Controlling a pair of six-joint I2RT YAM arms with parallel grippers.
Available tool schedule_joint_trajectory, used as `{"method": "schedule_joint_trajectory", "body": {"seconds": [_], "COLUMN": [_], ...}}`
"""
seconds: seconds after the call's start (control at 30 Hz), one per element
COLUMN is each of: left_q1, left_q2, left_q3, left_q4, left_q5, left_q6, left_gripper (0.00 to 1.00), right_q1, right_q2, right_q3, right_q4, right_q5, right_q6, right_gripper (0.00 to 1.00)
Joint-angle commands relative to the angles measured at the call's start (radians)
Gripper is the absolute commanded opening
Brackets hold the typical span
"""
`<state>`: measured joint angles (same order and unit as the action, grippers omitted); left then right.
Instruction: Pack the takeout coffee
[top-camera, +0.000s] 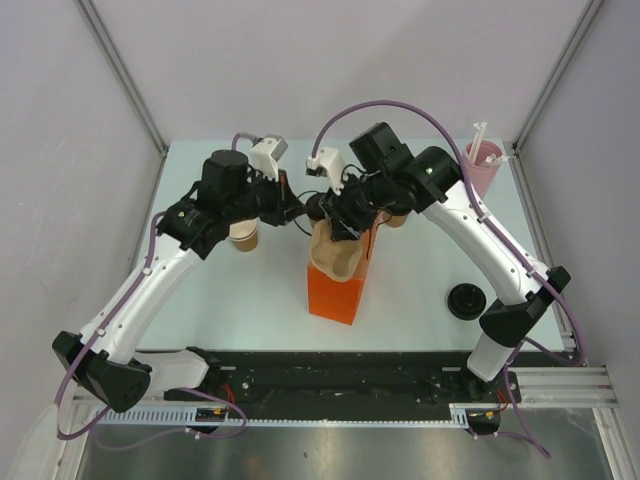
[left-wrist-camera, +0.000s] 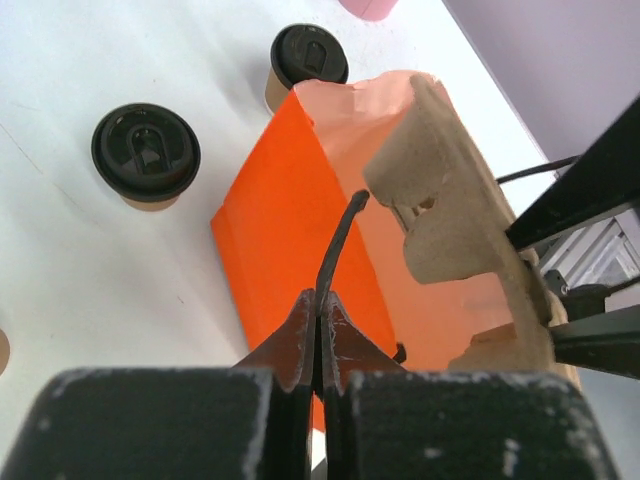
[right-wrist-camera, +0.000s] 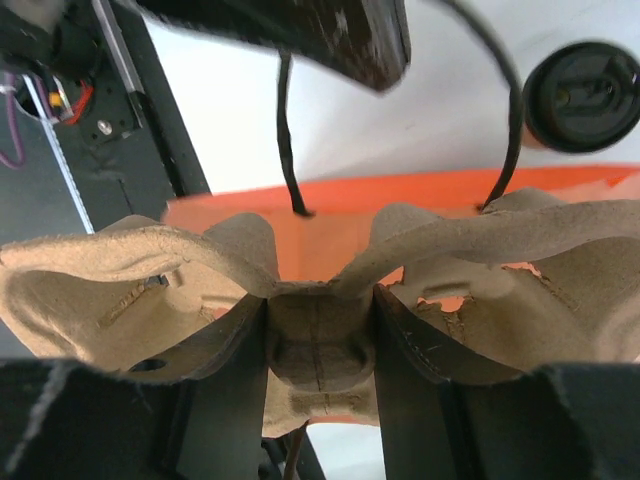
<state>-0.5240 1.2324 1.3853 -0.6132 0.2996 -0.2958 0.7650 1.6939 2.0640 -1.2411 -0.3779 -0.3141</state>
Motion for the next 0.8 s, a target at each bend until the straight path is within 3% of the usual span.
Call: {"method": "schedule_joint_trajectory", "body": {"seconds": [0.0,0.17,0.53,0.77], "left_q1": [0.001,0.002,0.002,0.019], "left_q2": [-0.021,-0.024,-0.027,-0.034], "left_q3": [-0.019,-0.019,-0.017,-0.017], "left_q4": [0.018,0.020,0.018,0.018], "left_q5": [0.053,0.067,0.049,-0.008], "left_q6": [-0.008,-0.006,0.009,0.007], "left_gripper": [0.00,0.00,0.01,0.00], "right_q1": [0.017,0.045,-0.044,-0.046], "right_q2": [-0.002,-0.014,-0.077,-0.068], "right_q3": [0.192,0.260,-0.079,-0.152], "right_q4": [0.077,0.192,0.135,0.088], "right_q5": [-0.001,0.048,0.007,0.069], "right_q6": [0.063,0.066,0.003,-0.002], "right_gripper": [0.00,0.00,0.00,0.00]}}
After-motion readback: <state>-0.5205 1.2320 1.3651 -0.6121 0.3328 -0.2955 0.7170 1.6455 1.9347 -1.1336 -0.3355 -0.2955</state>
